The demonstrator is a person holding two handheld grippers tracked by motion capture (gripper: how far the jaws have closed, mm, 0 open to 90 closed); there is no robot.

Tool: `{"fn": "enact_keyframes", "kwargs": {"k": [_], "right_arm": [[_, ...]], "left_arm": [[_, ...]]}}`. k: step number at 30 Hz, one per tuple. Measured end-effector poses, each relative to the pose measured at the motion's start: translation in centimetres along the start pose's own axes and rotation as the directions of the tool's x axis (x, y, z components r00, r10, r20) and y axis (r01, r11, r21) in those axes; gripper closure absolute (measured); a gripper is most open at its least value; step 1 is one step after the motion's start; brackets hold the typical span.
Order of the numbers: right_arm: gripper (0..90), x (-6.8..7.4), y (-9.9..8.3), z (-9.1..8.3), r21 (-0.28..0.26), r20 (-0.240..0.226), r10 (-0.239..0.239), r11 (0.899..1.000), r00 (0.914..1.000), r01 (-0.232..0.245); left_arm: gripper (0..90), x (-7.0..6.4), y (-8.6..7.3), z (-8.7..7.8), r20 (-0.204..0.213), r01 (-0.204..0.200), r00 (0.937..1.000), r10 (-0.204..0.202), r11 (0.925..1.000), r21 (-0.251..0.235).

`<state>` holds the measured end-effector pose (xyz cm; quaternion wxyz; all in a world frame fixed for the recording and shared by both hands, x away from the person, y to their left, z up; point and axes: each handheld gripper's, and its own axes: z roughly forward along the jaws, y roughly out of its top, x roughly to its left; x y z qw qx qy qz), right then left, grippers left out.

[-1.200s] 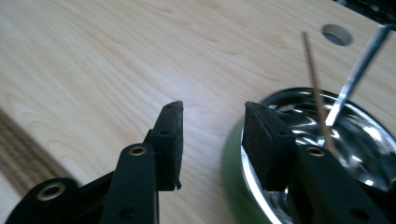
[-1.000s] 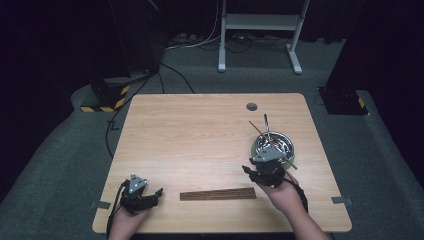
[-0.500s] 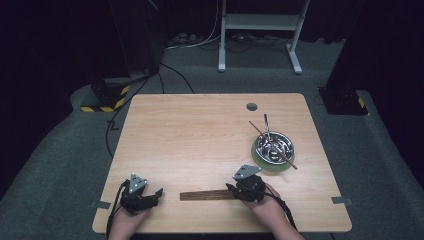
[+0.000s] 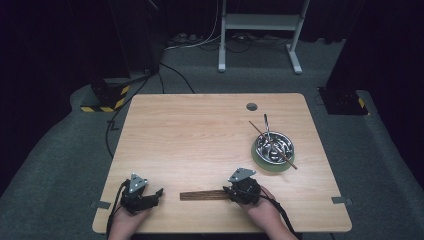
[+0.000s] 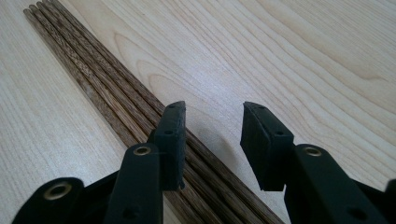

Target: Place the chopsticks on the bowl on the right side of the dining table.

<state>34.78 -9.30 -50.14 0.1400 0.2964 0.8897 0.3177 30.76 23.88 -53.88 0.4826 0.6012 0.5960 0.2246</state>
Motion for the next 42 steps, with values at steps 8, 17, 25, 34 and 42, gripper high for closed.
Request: {"fn": "enact_keyframes", "kwargs": {"k": [8, 17, 25, 34, 42], "right_arm": [[59.9, -0.05, 0.00, 0.38, 0.008, -0.003, 0.009, 1.000, 1.0000, -0.009], [59.7, -0.37, 0.10, 0.60, 0.004, -0.004, 0.021, 1.000, 0.9998, -0.021], [59.4, -0.73, 0.33, 0.75, -0.011, 0.008, 0.043, 0.999, 0.9990, -0.043], [58.6, 0.00, 0.03, 0.30, -0.011, 0.003, 0.029, 1.000, 0.9996, -0.029], [58.1, -0.11, 0.07, 0.44, 0.010, -0.008, 0.023, 1.000, 0.9997, -0.023]], "left_arm": [[25.4, -0.02, 0.00, 0.03, 0.000, 0.002, 1.0000, -0.002, 1.0000, -0.003], [25.5, -0.01, 0.00, 0.02, -0.001, 0.002, 1.0000, -0.002, 1.0000, -0.002], [25.4, -0.04, 0.00, 0.05, 0.000, 0.007, 1.0000, -0.007, 0.9999, -0.007], [25.4, -0.04, 0.00, 0.05, 0.000, 0.006, 1.0000, -0.006, 1.0000, -0.006], [25.4, -0.02, 0.00, 0.02, -0.001, 0.003, 1.0000, -0.003, 1.0000, -0.003]]}}
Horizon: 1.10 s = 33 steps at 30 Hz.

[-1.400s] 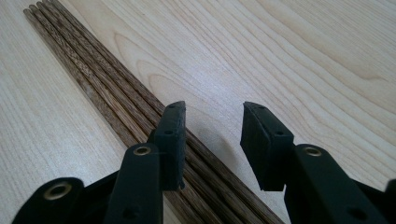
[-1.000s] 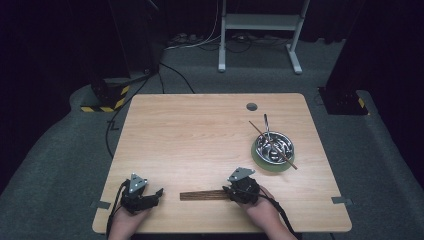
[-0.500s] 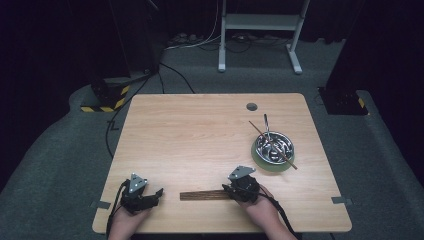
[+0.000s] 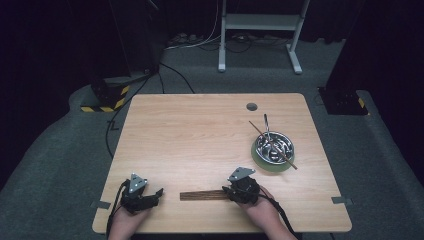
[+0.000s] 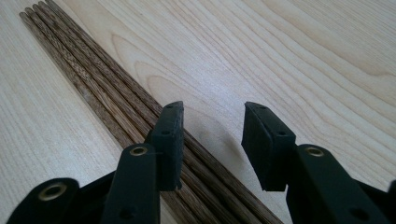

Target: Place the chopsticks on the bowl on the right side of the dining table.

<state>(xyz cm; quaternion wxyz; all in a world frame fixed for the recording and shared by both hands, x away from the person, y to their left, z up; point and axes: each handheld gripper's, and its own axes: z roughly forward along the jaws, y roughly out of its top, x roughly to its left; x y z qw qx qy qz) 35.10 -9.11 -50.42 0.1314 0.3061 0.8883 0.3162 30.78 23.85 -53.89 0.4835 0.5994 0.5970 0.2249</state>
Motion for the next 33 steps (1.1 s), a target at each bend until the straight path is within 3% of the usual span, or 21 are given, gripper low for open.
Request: {"fn": "enact_keyframes", "kwargs": {"k": [15, 17, 18, 22, 33], "right_arm": [[56.0, -1.2, 1.0, 1.1, -0.030, 0.027, 0.028, 0.999, 0.9993, -0.027], [56.1, -0.7, 1.1, 1.1, -0.046, 0.010, 0.029, 0.999, 0.9995, -0.029], [56.4, -0.1, 1.0, 1.1, -0.035, -0.001, 0.002, 0.999, 1.0000, -0.002], [56.7, 0.3, 0.9, 1.4, -0.023, -0.002, -0.013, 1.000, 0.9999, 0.012], [56.4, -1.4, 1.1, 2.1, -0.016, 0.016, 0.034, 0.999, 0.9993, -0.034]], "left_arm": [[25.4, 0.0, 0.0, 0.0, 0.002, 0.000, 1.0000, 0.000, 1.0000, 0.000], [25.4, 0.0, 0.0, 0.0, 0.002, -0.001, 1.0000, 0.001, 1.0000, 0.001], [25.4, 0.0, 0.0, 0.0, 0.000, -0.006, 1.0000, 0.006, 1.0000, 0.006], [25.4, 0.0, 0.0, 0.0, 0.000, -0.005, 1.0000, 0.005, 1.0000, 0.004], [25.4, 0.0, 0.0, 0.0, 0.000, -0.006, 1.0000, 0.006, 1.0000, 0.004]]}}
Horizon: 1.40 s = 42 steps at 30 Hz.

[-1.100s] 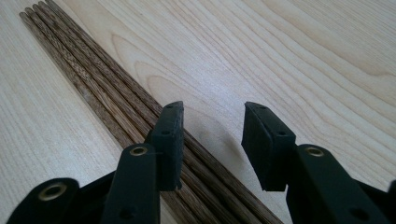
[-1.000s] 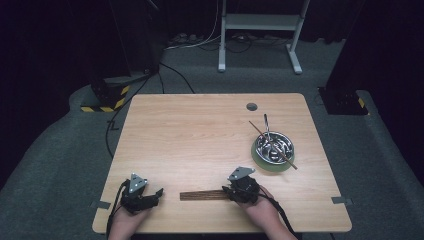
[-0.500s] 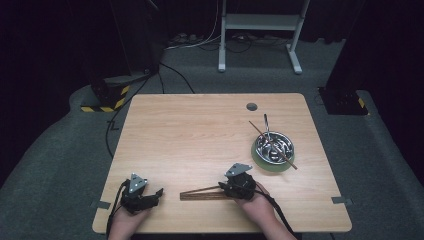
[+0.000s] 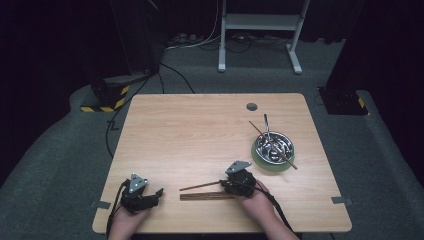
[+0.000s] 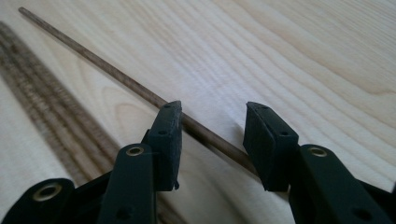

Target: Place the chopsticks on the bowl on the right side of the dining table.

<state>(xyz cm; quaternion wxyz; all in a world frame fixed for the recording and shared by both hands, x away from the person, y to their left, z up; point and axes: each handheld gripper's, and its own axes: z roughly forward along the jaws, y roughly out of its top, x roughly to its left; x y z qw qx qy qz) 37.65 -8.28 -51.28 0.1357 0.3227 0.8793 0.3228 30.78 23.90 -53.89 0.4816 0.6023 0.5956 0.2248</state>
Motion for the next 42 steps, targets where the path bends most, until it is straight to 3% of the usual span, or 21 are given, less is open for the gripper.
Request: {"fn": "enact_keyframes", "kwargs": {"k": [6, 18, 21, 22, 29, 31, 32, 36, 40, 42], "right_arm": [[60.2, -1.7, 0.6, 0.4, 0.015, 0.003, 0.026, 1.000, 0.9997, -0.026], [67.7, -3.5, 1.0, 0.6, 0.032, 0.009, 0.033, 0.999, 0.9994, -0.033], [70.4, -3.9, 1.1, 0.5, 0.038, 0.015, 0.039, 0.998, 0.9991, -0.040], [71.8, -3.8, 1.1, 0.5, 0.046, 0.020, 0.061, 0.997, 0.9980, -0.062], [79.8, -4.2, 0.9, 0.3, 0.047, 0.008, 0.019, 0.999, 0.9998, -0.019], [81.5, -4.1, 0.8, 0.3, 0.036, 0.014, 0.014, 0.999, 0.9998, -0.015], [82.2, -4.0, 0.7, 0.2, 0.045, 0.009, 0.037, 0.998, 0.9993, -0.037], [82.5, -4.1, 0.4, 0.2, 0.022, 0.004, -0.004, 1.000, 1.0000, 0.004], [82.0, -4.3, 0.3, 0.0, 0.028, 0.003, -0.011, 1.000, 0.9999, 0.010], [76.4, -4.3, 0.4, -0.1, 0.041, 0.008, -0.020, 0.999, 0.9998, 0.019]], "left_arm": [[25.3, 0.0, 0.0, 0.0, 0.000, 0.001, 1.0000, -0.001, 1.0000, -0.001], [25.4, 0.0, 0.0, 0.0, -0.001, 0.001, 1.0000, -0.001, 1.0000, -0.001], [25.4, 0.0, 0.0, 0.0, 0.000, 0.002, 1.0000, -0.002, 1.0000, -0.001], [25.4, 0.0, 0.0, 0.0, 0.000, 0.002, 1.0000, -0.002, 1.0000, -0.001], [25.4, 0.0, 0.0, 0.0, 0.000, 0.002, 1.0000, -0.002, 1.0000, -0.001], [25.4, 0.0, 0.0, 0.0, 0.000, 0.002, 1.0000, -0.002, 1.0000, -0.001], [25.4, 0.0, 0.0, 0.0, -0.001, 0.004, 1.0000, -0.004, 1.0000, -0.002], [25.4, 0.0, 0.0, 0.0, -0.001, 0.006, 1.0000, -0.006, 1.0000, -0.003], [25.4, 0.0, 0.0, 0.0, -0.001, 0.005, 1.0000, -0.005, 1.0000, -0.003], [25.4, 0.0, 0.0, 0.0, -0.001, 0.005, 1.0000, -0.005, 1.0000, -0.002]]}}
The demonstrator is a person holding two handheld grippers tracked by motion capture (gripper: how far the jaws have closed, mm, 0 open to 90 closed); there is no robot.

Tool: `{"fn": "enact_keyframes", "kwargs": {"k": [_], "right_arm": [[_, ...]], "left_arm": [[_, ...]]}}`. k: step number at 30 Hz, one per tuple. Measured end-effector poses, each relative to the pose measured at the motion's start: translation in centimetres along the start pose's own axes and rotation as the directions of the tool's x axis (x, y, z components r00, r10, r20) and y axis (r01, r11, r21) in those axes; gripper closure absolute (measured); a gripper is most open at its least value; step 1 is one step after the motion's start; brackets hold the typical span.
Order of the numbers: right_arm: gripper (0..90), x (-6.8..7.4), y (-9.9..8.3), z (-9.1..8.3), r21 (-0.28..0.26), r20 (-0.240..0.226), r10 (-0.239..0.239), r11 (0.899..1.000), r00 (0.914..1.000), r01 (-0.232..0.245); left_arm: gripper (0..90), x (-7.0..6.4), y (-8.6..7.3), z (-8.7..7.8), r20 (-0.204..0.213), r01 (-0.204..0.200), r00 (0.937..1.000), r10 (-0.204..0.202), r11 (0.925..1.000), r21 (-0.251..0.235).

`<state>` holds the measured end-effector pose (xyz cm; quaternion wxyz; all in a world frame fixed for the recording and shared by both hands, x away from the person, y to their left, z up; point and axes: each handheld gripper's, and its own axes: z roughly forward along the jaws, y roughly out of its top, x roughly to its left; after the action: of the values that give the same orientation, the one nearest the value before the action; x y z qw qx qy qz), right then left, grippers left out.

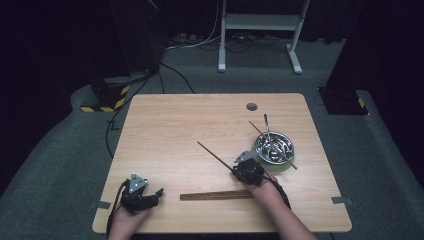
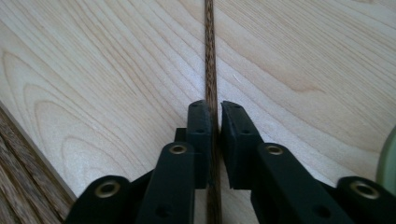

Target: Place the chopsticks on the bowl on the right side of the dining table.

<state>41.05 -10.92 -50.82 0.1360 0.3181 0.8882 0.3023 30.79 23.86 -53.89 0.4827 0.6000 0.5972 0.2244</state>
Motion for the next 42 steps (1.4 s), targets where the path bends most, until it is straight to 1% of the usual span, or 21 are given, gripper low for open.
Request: {"fn": "enact_keyframes", "kwargs": {"k": [1, 3, 4, 7, 9, 10, 13, 14, 15, 17, 19, 30, 31, 32, 35, 38, 40, 42], "right_arm": [[75.3, 0.0, 0.1, 0.1, -0.004, 0.010, -0.004, 1.000, 0.9999, 0.004], [75.0, -0.2, 0.4, 0.2, 0.011, -0.009, -0.005, 1.000, 1.0000, 0.005], [75.1, -0.1, 0.6, 0.4, 0.006, -0.002, -0.013, 1.000, 0.9999, 0.013], [76.4, 0.2, 1.5, 1.1, 0.010, -0.005, -0.041, 0.999, 0.9991, 0.041], [76.9, 0.3, 1.6, 1.2, 0.008, 0.001, -0.040, 0.999, 0.9992, 0.040], [76.9, 0.4, 1.8, 1.3, 0.014, -0.013, -0.037, 0.999, 0.9992, 0.037], [76.7, 0.2, 1.8, 1.4, 0.007, -0.009, -0.034, 0.999, 0.9994, 0.034], [76.5, -0.1, 1.7, 1.2, 0.013, -0.029, -0.026, 1.000, 0.9993, 0.026], [76.4, -0.1, 1.7, 1.2, 0.013, -0.026, -0.021, 1.000, 0.9994, 0.021], [76.3, -0.1, 1.7, 1.2, 0.013, -0.029, -0.021, 1.000, 0.9994, 0.021], [76.3, -0.2, 1.8, 1.3, 0.015, -0.037, -0.033, 0.999, 0.9988, 0.033], [76.8, -0.3, 2.0, 1.6, 0.005, -0.045, -0.030, 1.000, 0.9985, 0.031], [77.4, -0.3, 2.0, 1.6, 0.006, -0.044, -0.032, 0.999, 0.9985, 0.032], [80.9, -0.2, 2.1, 1.6, 0.017, -0.061, -0.033, 0.999, 0.9976, 0.034], [83.1, -0.1, 2.3, 1.7, 0.021, -0.056, -0.039, 0.999, 0.9977, 0.040], [83.2, -0.1, 2.4, 1.7, 0.024, -0.058, -0.038, 0.999, 0.9976, 0.040], [83.3, -0.1, 2.4, 1.7, 0.029, -0.059, -0.024, 0.999, 0.9979, 0.026], [83.6, -0.1, 2.4, 1.7, 0.028, -0.061, -0.031, 0.999, 0.9976, 0.033]], "left_arm": [[25.4, 0.0, 0.0, 0.0, 0.000, 0.000, 1.0000, 0.000, 1.0000, 0.000], [25.4, 0.0, 0.0, 0.0, 0.000, 0.001, 1.0000, -0.001, 1.0000, -0.001], [25.4, 0.0, 0.0, 0.0, 0.001, 0.000, 1.0000, 0.000, 1.0000, 0.001], [25.4, 0.0, 0.0, 0.0, 0.000, 0.001, 1.0000, -0.001, 1.0000, -0.001], [25.4, 0.0, 0.0, 0.0, 0.000, 0.001, 1.0000, -0.001, 1.0000, 0.000], [25.4, 0.0, 0.0, 0.0, 0.002, 0.000, 1.0000, 0.000, 1.0000, 0.001], [25.4, 0.0, 0.0, 0.0, 0.002, 0.003, 1.0000, -0.003, 1.0000, -0.002], [25.4, 0.0, 0.0, 0.0, 0.001, 0.004, 1.0000, -0.004, 1.0000, -0.003], [25.4, 0.0, 0.0, 0.0, 0.001, 0.004, 1.0000, -0.004, 1.0000, -0.003], [25.4, 0.0, 0.0, 0.0, 0.001, 0.001, 1.0000, -0.001, 1.0000, -0.001], [25.4, 0.0, 0.0, 0.0, 0.000, 0.000, 1.0000, 0.000, 1.0000, 0.000], [25.4, 0.0, 0.0, 0.0, 0.000, 0.000, 1.0000, 0.000, 1.0000, 0.000], [25.4, 0.0, 0.0, 0.0, 0.000, 0.000, 1.0000, 0.000, 1.0000, -0.001], [25.4, 0.0, 0.0, 0.0, 0.000, 0.000, 1.0000, 0.000, 1.0000, 0.000], [25.4, 0.0, 0.0, 0.0, 0.001, -0.002, 1.0000, 0.002, 1.0000, 0.001], [25.4, 0.0, 0.0, 0.0, 0.001, -0.002, 1.0000, 0.002, 1.0000, 0.000], [25.4, 0.0, 0.0, 0.0, 0.001, -0.002, 1.0000, 0.002, 1.0000, 0.000], [25.4, 0.0, 0.0, 0.0, 0.001, -0.003, 1.0000, 0.003, 1.0000, 0.001]]}}
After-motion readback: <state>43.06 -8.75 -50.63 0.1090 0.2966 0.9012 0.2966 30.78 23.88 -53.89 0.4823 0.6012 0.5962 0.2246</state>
